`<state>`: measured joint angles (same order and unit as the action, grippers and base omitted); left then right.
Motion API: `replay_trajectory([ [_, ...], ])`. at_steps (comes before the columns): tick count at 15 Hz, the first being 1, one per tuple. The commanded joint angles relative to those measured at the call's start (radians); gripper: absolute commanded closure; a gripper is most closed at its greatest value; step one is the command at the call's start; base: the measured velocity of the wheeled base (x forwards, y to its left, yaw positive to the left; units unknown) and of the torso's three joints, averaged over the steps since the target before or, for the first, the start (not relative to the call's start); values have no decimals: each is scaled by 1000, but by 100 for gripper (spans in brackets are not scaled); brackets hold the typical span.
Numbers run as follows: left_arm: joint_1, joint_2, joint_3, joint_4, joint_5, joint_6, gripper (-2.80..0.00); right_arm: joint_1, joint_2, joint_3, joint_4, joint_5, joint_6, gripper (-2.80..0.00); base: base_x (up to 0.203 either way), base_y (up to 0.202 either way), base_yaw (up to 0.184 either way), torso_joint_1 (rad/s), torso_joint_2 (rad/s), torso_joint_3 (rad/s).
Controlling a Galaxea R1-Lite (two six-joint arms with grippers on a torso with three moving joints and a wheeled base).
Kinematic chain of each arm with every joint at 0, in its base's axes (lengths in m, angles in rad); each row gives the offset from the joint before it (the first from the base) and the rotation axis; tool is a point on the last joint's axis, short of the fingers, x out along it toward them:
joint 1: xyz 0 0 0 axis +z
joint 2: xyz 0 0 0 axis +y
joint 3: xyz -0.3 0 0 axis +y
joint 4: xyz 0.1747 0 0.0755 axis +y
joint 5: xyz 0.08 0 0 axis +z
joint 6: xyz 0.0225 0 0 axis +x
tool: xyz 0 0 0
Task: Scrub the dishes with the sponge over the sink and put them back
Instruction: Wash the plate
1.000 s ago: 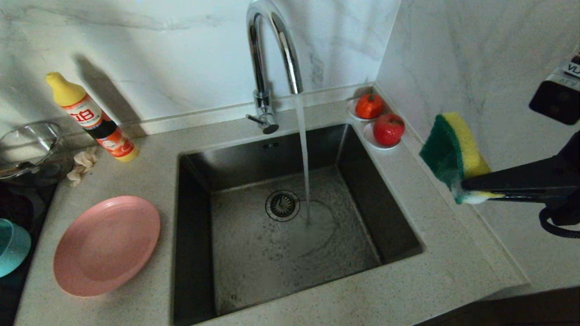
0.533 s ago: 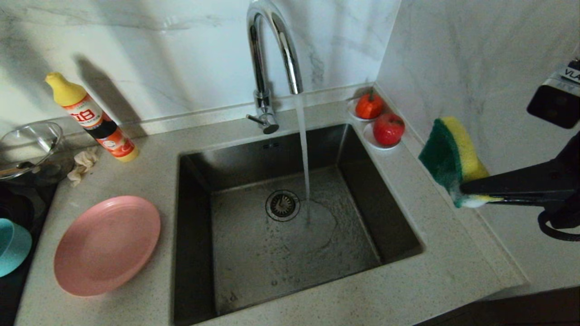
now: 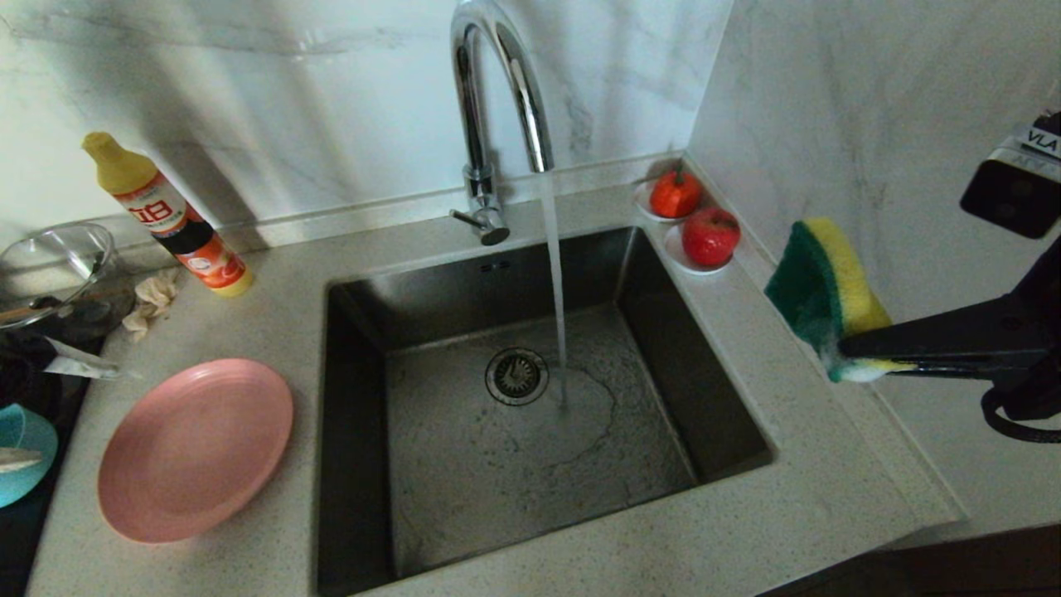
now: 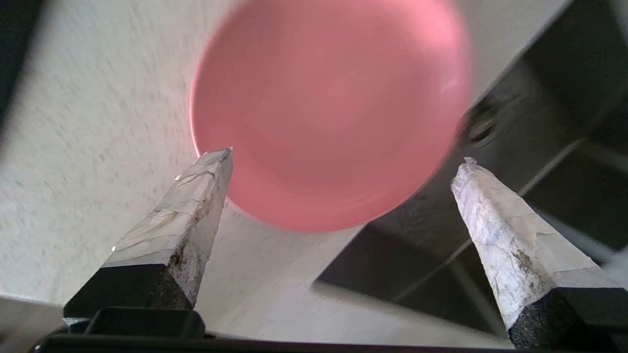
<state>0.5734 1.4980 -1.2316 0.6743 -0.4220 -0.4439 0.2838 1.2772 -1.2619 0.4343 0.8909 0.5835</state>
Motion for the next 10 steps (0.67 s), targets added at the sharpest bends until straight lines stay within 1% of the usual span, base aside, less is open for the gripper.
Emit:
replay_trajectory([
  [1, -45, 98, 33, -7, 73, -3, -280, -1, -4, 4, 3, 5, 4, 0, 0, 0, 0, 0, 0, 0],
  [2, -48, 145, 37, -37, 125, -5, -280, 0, -6, 6, 3, 3, 3, 0, 0, 0, 0, 0, 0, 0],
  [3, -48, 176, 45, -95, 166, -7, -280, -2, -3, 6, 3, 5, 3, 0, 0, 0, 0, 0, 0, 0],
  [4, -37, 187, 50, -134, 190, -8, -280, -11, 1, 11, 2, 5, 3, 0, 0, 0, 0, 0, 0, 0],
  [5, -27, 188, 44, -137, 192, -11, -280, -12, 5, 12, 1, 5, 2, 0, 0, 0, 0, 0, 0, 0],
  [10, -26, 218, 38, -136, 188, -10, -280, -12, 2, 18, 1, 5, 1, 0, 0, 0, 0, 0, 0, 0],
])
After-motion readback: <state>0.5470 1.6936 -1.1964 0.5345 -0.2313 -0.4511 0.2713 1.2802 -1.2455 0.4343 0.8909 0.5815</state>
